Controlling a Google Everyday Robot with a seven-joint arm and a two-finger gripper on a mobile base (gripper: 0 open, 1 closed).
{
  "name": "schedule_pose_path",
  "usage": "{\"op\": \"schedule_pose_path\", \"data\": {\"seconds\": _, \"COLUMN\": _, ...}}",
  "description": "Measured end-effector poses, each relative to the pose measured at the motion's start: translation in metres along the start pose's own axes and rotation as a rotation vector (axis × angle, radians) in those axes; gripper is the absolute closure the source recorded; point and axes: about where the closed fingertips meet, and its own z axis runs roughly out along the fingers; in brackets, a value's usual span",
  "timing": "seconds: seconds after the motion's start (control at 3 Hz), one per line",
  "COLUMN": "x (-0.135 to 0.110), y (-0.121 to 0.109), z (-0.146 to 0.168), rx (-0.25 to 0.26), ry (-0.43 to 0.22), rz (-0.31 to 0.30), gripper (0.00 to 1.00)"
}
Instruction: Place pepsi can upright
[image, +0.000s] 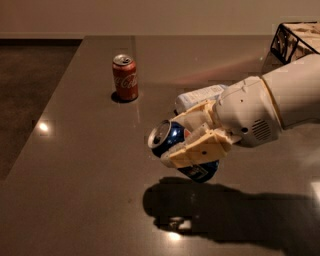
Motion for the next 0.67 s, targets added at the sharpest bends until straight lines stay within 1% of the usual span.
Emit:
{"op": "schedule_pose_path", "data": {"seconds": 0.33, "x": -0.002, "y": -0.013, "z": -0.013, "rx": 0.081, "ry": -0.141, "rz": 0.009, "gripper": 1.0}}
{"op": "schedule_pose_path", "data": {"seconds": 0.67, "x": 0.005, "y": -0.026, "z": -0.017, "rx": 0.153, "ry": -0.269, "rz": 0.03, "gripper": 1.0}}
